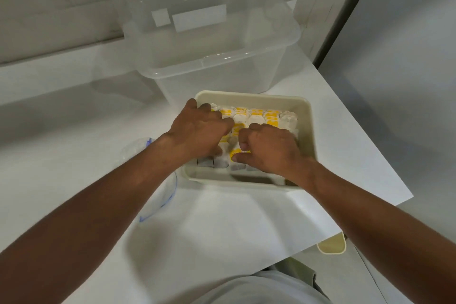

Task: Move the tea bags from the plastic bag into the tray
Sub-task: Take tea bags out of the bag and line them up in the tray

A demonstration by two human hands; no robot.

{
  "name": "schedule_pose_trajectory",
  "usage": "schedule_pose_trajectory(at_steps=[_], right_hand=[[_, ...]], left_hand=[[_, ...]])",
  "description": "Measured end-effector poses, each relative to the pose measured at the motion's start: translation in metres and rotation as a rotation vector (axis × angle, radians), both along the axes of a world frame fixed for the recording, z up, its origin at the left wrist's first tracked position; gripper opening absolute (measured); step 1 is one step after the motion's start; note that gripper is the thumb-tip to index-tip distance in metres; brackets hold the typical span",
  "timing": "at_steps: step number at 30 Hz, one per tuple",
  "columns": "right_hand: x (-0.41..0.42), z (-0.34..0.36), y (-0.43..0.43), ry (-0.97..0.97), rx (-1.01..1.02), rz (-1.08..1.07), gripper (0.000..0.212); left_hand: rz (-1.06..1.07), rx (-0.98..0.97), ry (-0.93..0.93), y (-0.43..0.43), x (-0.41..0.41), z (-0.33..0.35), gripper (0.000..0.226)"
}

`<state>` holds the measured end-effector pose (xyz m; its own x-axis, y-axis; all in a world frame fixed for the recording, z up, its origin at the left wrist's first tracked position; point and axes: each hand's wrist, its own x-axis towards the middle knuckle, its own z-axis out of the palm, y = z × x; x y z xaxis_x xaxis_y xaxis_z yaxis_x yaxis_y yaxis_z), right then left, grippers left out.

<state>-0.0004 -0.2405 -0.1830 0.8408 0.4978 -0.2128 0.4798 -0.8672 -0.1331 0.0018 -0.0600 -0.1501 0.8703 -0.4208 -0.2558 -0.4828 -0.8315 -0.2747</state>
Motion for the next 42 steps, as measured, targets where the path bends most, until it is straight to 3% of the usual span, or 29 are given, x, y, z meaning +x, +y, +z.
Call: schedule_pose_trajectory(at_steps=[8,20,29,33,37,39,42], right_hand=[[-0.002,0.011,-0.012,0.097,0.288,-0.135,0.029],[-0.028,0.037,0.026,0.048,0.315,-0.15,0.021],[-0.055,0.053,0.087,0.052,0.41,-0.115,0.011],[-0.08,0.045,0.119,0.028,0.497,-0.084,0.017],[-0.109,0.02,0.148,0.101,0.548,-0.048,0.027],[-0.115,0.0,0.158,0.091,0.471,-0.045,0.03],[-0.119,-0.026,0.164,0.037,0.19,-0.04,0.032]], left_hand=[[0.184,-0.484,0.151,0.01,-0.02,0.011,0.04],[0.266,-0.74,0.081,0.043,-0.056,0.016,0.031],[0.445,-1.073,-0.013,0.111,-0.098,0.013,0.015],[0.574,-0.919,-0.031,0.139,-0.118,0.0,0.008],[0.576,-0.68,0.027,0.144,-0.14,-0.022,0.031],[0.544,-0.569,-0.027,0.144,-0.149,-0.034,0.038],[0.58,-0.535,-0.025,0.15,-0.158,-0.047,0.051]])
